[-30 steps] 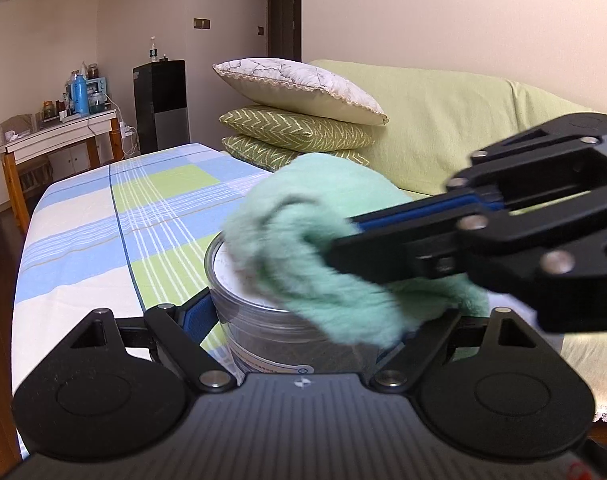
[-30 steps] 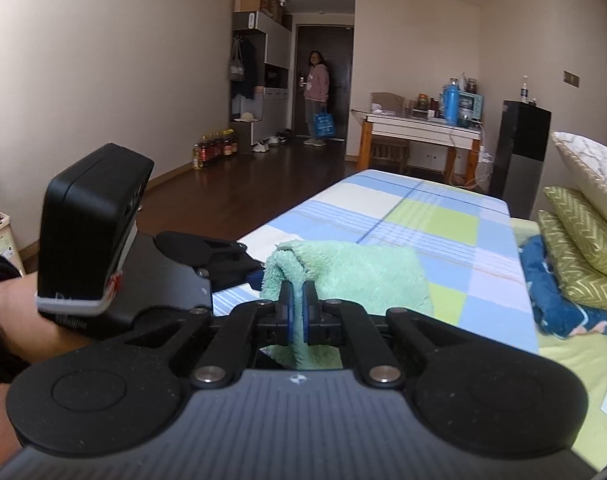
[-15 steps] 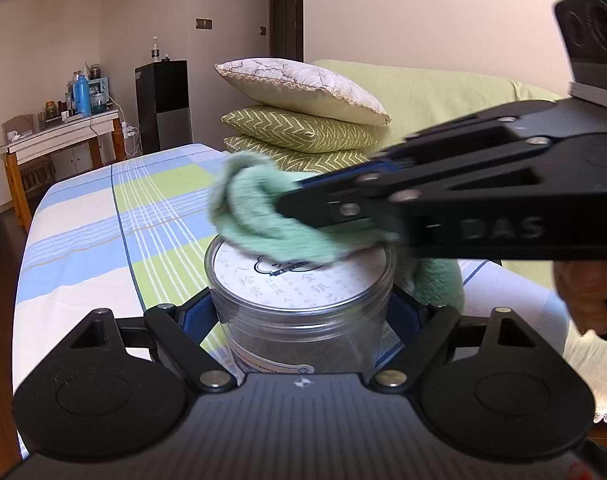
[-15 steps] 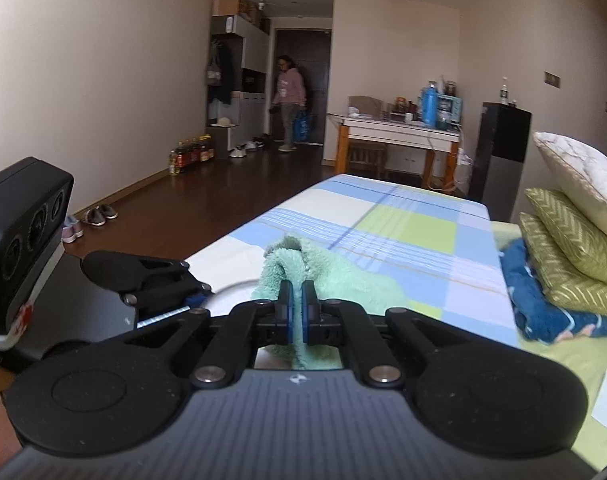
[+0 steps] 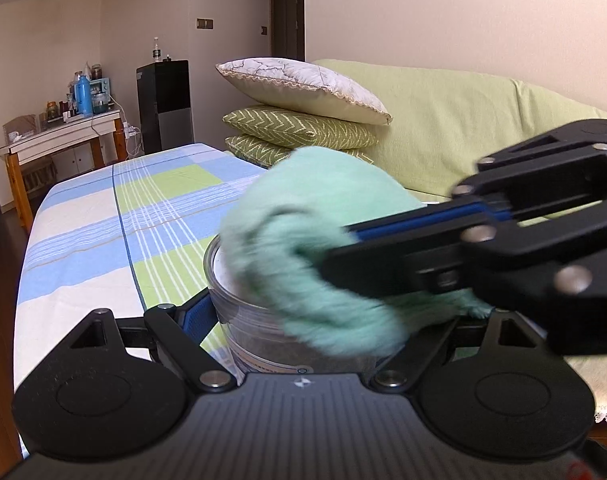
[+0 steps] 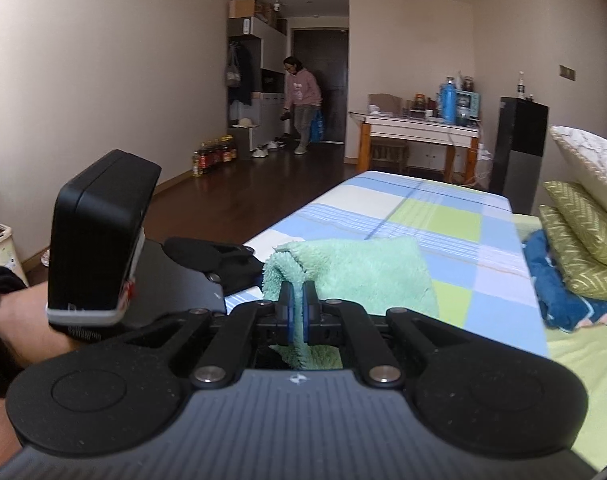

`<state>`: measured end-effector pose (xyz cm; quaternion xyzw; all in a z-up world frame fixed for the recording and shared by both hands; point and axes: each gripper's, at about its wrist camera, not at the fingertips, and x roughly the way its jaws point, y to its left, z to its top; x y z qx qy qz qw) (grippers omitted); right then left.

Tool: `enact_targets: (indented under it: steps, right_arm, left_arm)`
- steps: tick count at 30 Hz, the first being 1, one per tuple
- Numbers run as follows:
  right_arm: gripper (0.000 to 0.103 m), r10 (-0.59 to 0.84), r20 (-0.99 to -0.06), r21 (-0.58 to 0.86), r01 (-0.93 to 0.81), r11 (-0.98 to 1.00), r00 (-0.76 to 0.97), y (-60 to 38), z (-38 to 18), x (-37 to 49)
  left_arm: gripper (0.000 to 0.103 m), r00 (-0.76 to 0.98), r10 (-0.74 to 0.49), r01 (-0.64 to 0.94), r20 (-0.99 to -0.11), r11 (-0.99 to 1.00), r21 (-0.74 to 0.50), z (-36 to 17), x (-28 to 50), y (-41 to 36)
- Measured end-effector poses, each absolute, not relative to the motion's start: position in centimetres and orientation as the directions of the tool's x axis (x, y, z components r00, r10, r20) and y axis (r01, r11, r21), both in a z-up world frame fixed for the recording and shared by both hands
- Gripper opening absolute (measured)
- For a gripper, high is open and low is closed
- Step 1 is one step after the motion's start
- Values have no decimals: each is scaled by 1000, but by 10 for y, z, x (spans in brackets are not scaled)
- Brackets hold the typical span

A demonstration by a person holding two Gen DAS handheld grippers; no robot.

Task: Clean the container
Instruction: 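Rub the towel around the lid edge with the right gripper, then keep wiping the lid and its rim with the towel, right gripper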

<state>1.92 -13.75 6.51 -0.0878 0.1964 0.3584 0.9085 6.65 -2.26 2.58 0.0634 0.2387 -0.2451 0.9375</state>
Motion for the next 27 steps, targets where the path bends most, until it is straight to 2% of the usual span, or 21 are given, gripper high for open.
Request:
enact_targets:
  steps: [11,19,27]
  right_arm:
    - [2,579,-414,-40,-649,760,703,-138,62,63]
    - [3,545,-422,-40,-615,787,724,-166,65,36]
    - [3,592,-431,-36,-668,743,681,-150,67,21]
  left_arm:
    - [86,769,-426,486,-478,874,3,26,65,-22]
    - [86,768,-429,492,-475,871,9,26,64,-22]
    - [86,768,-428,487,-476,873,2,26,63,-21]
